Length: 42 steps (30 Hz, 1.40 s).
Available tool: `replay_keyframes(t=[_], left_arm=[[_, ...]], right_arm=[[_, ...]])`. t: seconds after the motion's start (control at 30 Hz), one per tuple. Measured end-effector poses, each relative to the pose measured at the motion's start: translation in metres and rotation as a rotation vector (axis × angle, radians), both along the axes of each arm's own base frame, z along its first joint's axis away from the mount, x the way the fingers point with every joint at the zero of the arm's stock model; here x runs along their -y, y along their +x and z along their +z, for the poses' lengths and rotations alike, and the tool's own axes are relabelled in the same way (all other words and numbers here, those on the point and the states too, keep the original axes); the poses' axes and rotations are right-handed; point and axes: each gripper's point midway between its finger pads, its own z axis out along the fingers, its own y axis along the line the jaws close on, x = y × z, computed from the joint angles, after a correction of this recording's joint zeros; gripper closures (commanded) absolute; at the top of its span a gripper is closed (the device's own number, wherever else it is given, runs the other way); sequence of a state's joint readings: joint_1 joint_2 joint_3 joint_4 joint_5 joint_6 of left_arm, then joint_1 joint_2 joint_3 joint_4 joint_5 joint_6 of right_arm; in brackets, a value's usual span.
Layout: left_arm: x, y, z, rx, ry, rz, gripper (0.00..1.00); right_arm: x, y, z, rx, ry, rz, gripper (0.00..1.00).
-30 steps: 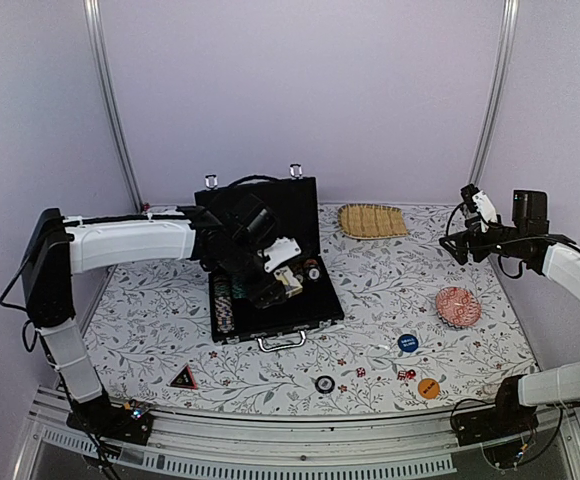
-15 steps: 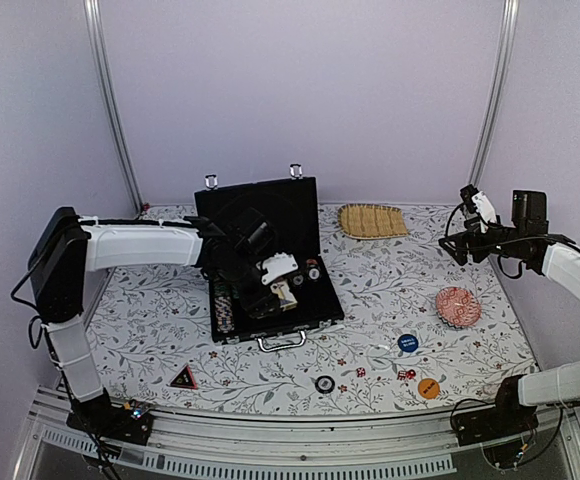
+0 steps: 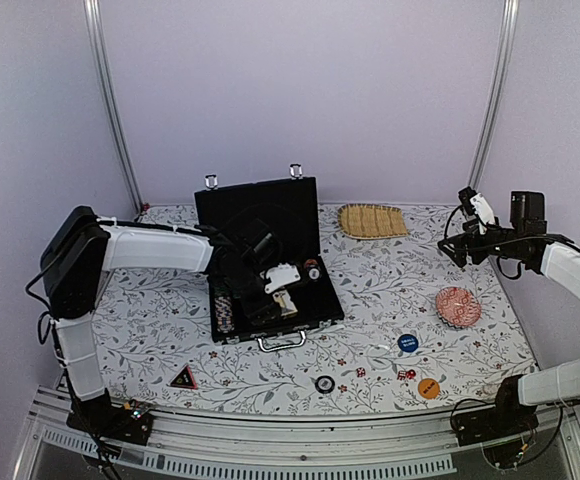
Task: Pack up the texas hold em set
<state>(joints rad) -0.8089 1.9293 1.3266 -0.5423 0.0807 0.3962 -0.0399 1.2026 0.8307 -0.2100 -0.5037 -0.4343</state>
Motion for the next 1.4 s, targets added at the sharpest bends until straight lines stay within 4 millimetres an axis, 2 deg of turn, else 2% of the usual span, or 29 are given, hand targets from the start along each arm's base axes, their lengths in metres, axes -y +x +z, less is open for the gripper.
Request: replay_keyframes(t=[0.2, 0.27, 0.4, 0.53, 0.63, 0.8, 0.83, 0.9, 1.0, 1.13, 1.2, 1.23, 1.4], left_arm=[[-0.001, 0.003, -0.007, 0.015, 0.011, 0.004, 0.21], [-0.001, 0.005, -0.007, 0.027, 0.011, 0.005, 0.04], [-0.001, 0.015, -0.005, 0.069, 0.005, 0.013, 0.03], [-0.004, 0.015, -0.003, 0.08, 0.01, 0.02, 0.03], [-0.007, 0.014, 0.014, 0.097, -0.012, 0.046, 0.03], [-0.019, 0.026, 0.071, 0.198, -0.083, 0.195, 0.03], [-0.024, 0.03, 0.078, 0.221, -0.083, 0.246, 0.06], [-0.036, 0.035, 0.081, 0.235, -0.059, 0.339, 0.18], [-0.056, 0.034, 0.06, 0.195, 0.027, 0.473, 0.32], [-0.078, 0.022, 0.026, 0.106, 0.136, 0.617, 0.71], [-0.086, 0.015, 0.015, 0.068, 0.17, 0.669, 0.89], [-0.089, 0.013, 0.012, 0.055, 0.178, 0.688, 0.96], [-0.09, 0.01, 0.01, 0.027, 0.169, 0.738, 0.99]], right_arm=[[0.0, -0.001, -0.002, -0.006, 0.0, 0.001, 0.0], [0.0, -0.001, -0.002, -0.008, -0.001, 0.002, 0.0], [-0.001, -0.001, -0.003, -0.009, -0.002, 0.005, 0.0], [-0.001, -0.001, -0.003, -0.009, -0.003, 0.009, 0.0], [-0.001, 0.0, -0.006, -0.017, -0.001, 0.011, 0.0], [-0.001, 0.001, -0.011, -0.034, 0.0, 0.011, 0.0], [-0.001, 0.001, -0.013, -0.038, 0.0, 0.011, 0.0], [-0.001, 0.002, -0.016, -0.048, -0.001, 0.01, 0.0], [-0.001, 0.003, -0.021, -0.062, -0.003, 0.01, 0.0], [0.0, 0.004, -0.029, -0.085, -0.004, 0.008, 0.0], [0.0, 0.005, -0.032, -0.095, -0.005, 0.007, 0.0], [0.0, 0.005, -0.033, -0.098, -0.005, 0.006, 0.0], [0.0, 0.005, -0.036, -0.105, -0.005, 0.007, 0.0]])
